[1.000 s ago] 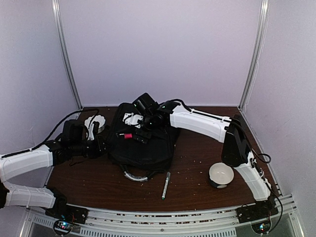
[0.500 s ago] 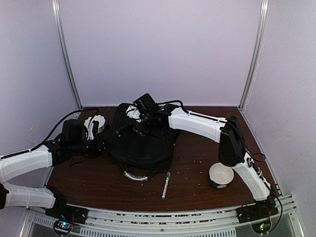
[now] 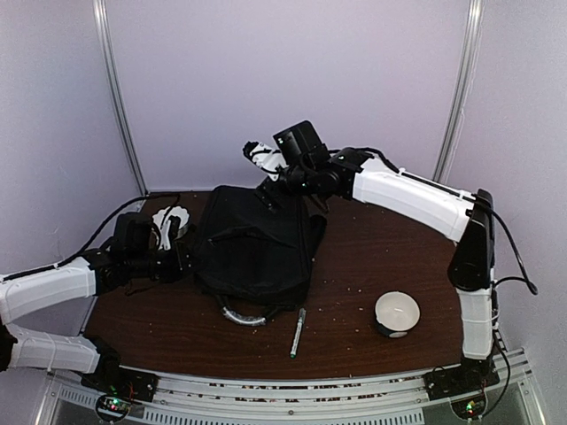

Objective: Pack the student bag
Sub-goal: Adjust the pen in the lower front pocket of the bag.

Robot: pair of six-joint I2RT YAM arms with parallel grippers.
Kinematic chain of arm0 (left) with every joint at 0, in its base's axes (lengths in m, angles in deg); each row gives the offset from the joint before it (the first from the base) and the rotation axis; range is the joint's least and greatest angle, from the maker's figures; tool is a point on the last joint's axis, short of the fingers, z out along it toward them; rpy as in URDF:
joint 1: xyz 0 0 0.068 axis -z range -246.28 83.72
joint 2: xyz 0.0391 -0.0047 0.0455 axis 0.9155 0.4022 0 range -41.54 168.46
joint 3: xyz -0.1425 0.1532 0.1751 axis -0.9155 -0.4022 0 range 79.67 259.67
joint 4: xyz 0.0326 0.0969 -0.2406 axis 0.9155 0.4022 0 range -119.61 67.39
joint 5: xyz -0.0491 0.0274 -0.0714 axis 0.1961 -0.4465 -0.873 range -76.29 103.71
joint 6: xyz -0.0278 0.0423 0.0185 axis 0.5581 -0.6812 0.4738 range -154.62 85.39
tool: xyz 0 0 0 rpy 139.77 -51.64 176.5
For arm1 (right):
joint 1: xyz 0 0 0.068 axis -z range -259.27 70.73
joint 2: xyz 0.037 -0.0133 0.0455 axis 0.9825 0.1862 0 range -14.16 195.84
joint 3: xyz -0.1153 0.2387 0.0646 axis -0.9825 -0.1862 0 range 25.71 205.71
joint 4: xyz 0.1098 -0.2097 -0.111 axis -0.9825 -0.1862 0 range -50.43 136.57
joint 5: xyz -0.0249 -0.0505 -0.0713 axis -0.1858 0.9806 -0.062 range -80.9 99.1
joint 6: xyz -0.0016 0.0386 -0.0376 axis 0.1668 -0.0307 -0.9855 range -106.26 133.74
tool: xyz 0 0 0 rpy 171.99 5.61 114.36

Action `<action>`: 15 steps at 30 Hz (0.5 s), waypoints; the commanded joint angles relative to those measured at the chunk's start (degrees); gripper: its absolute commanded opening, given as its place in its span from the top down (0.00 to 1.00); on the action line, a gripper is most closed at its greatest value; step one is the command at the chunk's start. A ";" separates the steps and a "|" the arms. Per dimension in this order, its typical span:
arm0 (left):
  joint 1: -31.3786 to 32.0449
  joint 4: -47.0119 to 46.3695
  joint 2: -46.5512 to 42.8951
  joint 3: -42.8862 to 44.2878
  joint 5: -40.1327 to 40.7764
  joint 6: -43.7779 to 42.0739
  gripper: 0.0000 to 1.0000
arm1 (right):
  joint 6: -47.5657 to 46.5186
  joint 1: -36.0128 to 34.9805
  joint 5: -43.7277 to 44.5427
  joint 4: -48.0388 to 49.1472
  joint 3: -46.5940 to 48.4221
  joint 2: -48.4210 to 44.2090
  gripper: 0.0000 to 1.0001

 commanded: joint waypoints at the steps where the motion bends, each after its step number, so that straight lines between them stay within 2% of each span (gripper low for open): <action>1: 0.35 -8.65 -0.43 3.99 -2.07 -2.00 1.00 | -0.11 0.54 -7.56 -3.25 0.04 -0.03 0.17; 4: 0.34 -7.30 -0.71 4.71 -1.90 -2.91 1.00 | -5.10 0.43 -23.00 -7.08 -4.40 -3.19 0.23; 6: 0.40 -6.20 -0.44 5.20 -1.62 -4.15 1.00 | -6.94 0.36 -28.69 -5.61 -11.49 -7.55 0.24; 9: 0.36 -5.36 0.54 6.05 -1.23 -5.96 1.00 | -9.01 0.35 -31.54 -3.88 -21.04 -13.98 0.25; 12: 0.36 -5.05 1.61 6.86 -1.34 -7.16 1.00 | -12.59 0.36 -33.88 -7.67 -26.45 -18.04 0.28; 15: 0.38 -4.70 2.73 7.98 -1.95 -8.13 1.00 | -18.64 0.34 -36.79 -12.58 -31.27 -21.52 0.37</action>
